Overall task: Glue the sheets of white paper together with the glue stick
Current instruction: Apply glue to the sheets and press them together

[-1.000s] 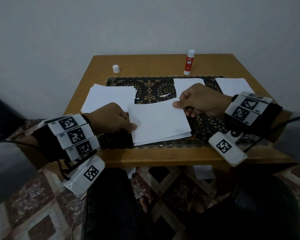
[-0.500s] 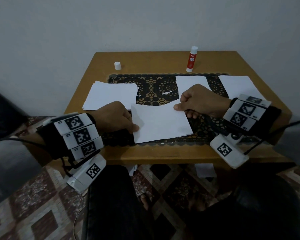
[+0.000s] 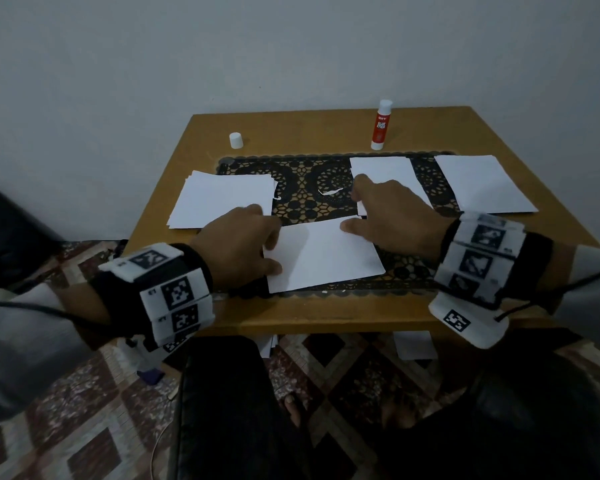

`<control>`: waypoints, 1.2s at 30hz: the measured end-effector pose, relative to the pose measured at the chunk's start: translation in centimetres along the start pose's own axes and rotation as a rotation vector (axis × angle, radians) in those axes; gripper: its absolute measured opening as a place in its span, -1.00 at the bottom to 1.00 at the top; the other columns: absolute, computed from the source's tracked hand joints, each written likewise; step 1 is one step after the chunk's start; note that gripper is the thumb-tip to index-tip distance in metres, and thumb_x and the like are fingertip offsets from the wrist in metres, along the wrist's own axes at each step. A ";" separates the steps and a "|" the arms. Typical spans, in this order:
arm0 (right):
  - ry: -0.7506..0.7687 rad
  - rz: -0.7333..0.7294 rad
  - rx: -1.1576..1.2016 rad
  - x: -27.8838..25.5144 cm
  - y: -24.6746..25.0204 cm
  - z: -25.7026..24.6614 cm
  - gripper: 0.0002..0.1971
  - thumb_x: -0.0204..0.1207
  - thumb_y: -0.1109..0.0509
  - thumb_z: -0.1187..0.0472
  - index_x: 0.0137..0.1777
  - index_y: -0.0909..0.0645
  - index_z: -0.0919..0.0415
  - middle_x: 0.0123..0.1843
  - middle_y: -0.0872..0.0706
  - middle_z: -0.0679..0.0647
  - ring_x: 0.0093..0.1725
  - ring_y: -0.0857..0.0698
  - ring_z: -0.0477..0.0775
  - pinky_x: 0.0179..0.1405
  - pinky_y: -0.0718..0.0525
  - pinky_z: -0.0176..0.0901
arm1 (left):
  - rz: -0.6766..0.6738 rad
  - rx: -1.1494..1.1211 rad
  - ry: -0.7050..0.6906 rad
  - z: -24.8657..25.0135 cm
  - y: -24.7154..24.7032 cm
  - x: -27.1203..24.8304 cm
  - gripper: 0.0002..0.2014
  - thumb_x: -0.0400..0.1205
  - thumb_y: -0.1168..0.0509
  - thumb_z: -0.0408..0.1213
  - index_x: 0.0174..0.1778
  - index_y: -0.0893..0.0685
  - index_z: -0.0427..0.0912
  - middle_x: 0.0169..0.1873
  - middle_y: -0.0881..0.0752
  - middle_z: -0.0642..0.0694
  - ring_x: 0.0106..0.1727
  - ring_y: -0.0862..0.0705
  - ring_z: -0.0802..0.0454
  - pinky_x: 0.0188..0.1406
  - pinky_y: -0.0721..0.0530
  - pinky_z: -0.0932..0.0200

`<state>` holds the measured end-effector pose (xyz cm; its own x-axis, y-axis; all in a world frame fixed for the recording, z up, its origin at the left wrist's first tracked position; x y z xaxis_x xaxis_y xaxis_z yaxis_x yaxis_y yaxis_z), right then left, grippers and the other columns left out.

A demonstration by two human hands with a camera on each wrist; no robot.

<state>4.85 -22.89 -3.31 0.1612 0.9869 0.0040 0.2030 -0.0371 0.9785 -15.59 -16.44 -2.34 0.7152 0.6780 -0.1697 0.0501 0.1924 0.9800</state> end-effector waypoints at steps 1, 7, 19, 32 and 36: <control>0.070 0.010 -0.065 -0.7 0.2 -0.9 -0.56 0.60 -0.34 -0.11 0.28 -0.41 0.18 0.19 -0.62 0.17 0.08 -0.58 0.13 -0.07 -0.52 -0.08 | 0.004 0.054 -0.059 0.2 -0.1 -0.1 -0.65 0.50 -0.46 -0.01 0.14 -0.60 -0.01 0.11 -0.57 -0.05 0.09 -0.51 -0.02 -0.04 -0.56 0.10; 0.416 -0.593 -0.310 -4.4 -1.2 -3.5 -0.07 0.59 0.07 -0.39 0.71 0.25 0.27 0.73 0.28 0.19 0.71 0.20 0.11 0.69 0.09 -0.04 | -0.130 0.165 -0.185 1.4 0.0 0.2 -0.49 0.62 -0.34 -0.11 0.51 -0.47 -0.04 0.39 -0.51 -0.04 0.40 -0.45 -0.01 0.40 -0.48 0.05; 0.336 -0.717 -0.349 -3.5 -0.5 -1.8 -0.05 0.55 0.17 -0.42 0.66 0.41 0.25 0.68 0.43 0.17 0.68 0.34 0.11 0.64 0.20 -0.04 | -0.137 0.173 -0.213 0.7 0.3 1.2 -0.49 0.55 -0.39 0.02 0.43 -0.57 0.00 0.33 -0.56 0.00 0.31 -0.53 -0.02 0.34 -0.52 0.04; 0.267 -0.658 -0.406 -3.1 -0.4 -1.4 0.04 0.46 0.22 -0.49 0.65 0.44 0.28 0.67 0.44 0.22 0.68 0.35 0.15 0.63 0.20 -0.02 | -0.131 0.218 -0.229 0.6 0.5 1.3 -0.47 0.53 -0.40 0.06 0.41 -0.59 0.00 0.34 -0.57 0.02 0.31 -0.55 -0.02 0.31 -0.52 0.05; 0.409 -0.709 -0.387 -5.0 -1.4 -2.4 0.03 0.47 0.23 -0.50 0.64 0.45 0.27 0.66 0.47 0.18 0.67 0.39 0.14 0.63 0.22 -0.04 | -0.142 0.222 -0.228 0.8 0.5 1.1 -0.49 0.55 -0.39 0.04 0.43 -0.58 0.00 0.37 -0.56 0.02 0.34 -0.54 -0.01 0.35 -0.50 0.06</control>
<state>1.41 -27.44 -4.16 -0.2487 0.7395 -0.6255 -0.2272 0.5832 0.7799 -14.20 -16.16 -1.95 0.8265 0.4745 -0.3030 0.2929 0.0971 0.9512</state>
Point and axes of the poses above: each hand's wrist, its own x-axis towards the middle knuckle, its own y-axis out of the back of the hand, z = x × y, the point moved 2 cm from there along x, towards the middle knuckle
